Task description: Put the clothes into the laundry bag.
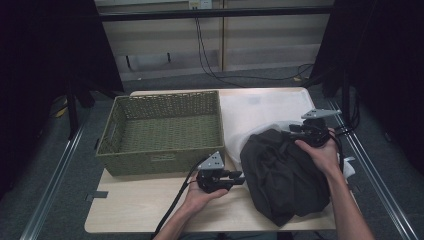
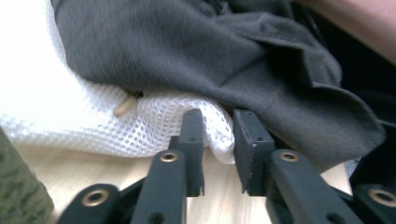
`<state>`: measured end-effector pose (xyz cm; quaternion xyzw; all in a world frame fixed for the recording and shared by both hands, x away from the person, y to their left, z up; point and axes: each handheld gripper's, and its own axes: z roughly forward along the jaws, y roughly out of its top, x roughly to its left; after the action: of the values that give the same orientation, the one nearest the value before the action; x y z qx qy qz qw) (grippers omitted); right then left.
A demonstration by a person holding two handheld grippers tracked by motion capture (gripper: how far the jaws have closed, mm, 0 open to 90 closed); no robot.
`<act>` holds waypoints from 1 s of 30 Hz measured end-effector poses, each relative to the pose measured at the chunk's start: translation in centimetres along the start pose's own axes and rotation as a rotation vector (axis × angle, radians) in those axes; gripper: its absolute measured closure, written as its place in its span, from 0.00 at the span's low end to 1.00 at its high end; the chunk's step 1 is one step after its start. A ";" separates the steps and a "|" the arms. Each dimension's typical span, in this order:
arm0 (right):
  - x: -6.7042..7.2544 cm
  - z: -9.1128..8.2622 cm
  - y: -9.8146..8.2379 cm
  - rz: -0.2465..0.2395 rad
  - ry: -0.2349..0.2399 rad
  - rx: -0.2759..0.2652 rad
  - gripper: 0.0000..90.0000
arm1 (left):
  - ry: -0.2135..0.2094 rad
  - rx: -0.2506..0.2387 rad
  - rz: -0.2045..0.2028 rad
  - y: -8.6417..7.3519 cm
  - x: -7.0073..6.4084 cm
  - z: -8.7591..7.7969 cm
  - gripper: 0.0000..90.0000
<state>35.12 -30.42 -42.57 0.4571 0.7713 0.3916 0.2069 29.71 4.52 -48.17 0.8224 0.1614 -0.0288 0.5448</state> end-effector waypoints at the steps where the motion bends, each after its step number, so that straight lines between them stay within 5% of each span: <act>1: -0.1 -0.1 0.0 0.003 -0.011 -0.003 0.59 | 0.000 -0.032 -0.012 0.2 0.0 -0.4 0.76; 5: -0.7 -0.6 0.5 0.029 -0.008 -0.044 0.57 | 0.014 -0.087 -0.026 1.2 0.4 -1.7 0.69; 12: -0.6 0.7 0.8 0.014 0.002 0.032 0.55 | 0.028 -0.091 -0.023 2.5 0.9 0.2 0.40; 15: -0.4 1.3 0.6 0.014 0.015 0.061 0.68 | 0.038 -0.087 -0.004 2.8 1.0 1.4 0.34; 17: -0.1 1.4 0.5 0.008 0.023 0.083 0.87 | 0.039 -0.082 -0.009 2.8 0.9 2.1 0.32; 19: 0.2 1.1 0.6 -0.008 0.031 0.066 0.97 | 0.035 -0.079 -0.007 2.9 0.9 2.5 0.30; 25: 0.9 -1.1 1.1 -0.003 0.090 -0.008 0.98 | 0.107 -0.072 0.019 3.3 0.2 3.6 0.23; 30: 1.4 -3.3 2.0 0.007 0.149 -0.087 0.99 | 0.122 -0.084 -0.009 3.1 0.4 4.4 0.23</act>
<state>33.32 -30.03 -38.91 0.4199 0.7652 0.4584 0.1676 31.59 -0.48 -47.31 0.7983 0.1992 0.0259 0.5677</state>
